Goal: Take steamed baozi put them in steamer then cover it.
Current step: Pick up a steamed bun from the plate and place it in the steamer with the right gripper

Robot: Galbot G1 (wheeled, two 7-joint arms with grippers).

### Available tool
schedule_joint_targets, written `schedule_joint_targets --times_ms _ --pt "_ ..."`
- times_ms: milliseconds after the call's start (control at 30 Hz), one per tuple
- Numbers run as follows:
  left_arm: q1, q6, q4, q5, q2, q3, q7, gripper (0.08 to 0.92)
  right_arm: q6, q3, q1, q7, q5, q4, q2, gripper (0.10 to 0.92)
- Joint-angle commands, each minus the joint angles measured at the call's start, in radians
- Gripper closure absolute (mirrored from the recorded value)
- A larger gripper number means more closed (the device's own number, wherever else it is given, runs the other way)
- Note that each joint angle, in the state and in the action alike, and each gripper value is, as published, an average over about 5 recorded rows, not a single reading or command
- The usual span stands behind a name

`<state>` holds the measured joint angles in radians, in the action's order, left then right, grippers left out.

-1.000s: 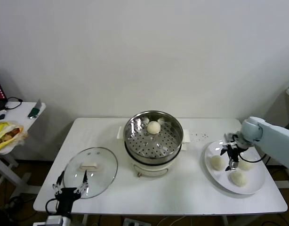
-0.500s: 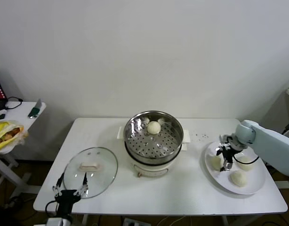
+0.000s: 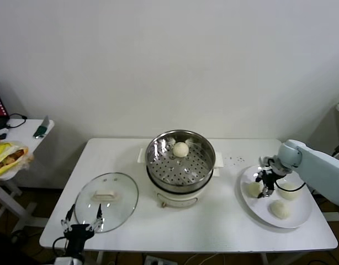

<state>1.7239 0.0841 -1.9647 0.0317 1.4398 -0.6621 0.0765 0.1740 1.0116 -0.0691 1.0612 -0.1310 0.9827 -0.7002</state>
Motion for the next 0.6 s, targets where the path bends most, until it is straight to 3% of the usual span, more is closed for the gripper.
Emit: schedule_joint_targets --times_ms 33,333,600 --pt "0.002 0.0 -0.004 0.001 0.001 0.002 -0.001 0.177 0.002 0.123 -0.185 0.005 -0.102 0.008 0.013 0.377" --pt "0.006 0.001 -0.012 -0.001 0.002 0.021 -0.001 0.177 0.013 0.541 -0.732 0.027 -0.46 -0.006 -0.123 0.381" --pt "0.007 0.006 -0.015 -0.006 -0.004 0.046 -0.003 0.177 0.097 0.627 -0.859 -0.008 -0.72 0.085 -0.284 0.381"
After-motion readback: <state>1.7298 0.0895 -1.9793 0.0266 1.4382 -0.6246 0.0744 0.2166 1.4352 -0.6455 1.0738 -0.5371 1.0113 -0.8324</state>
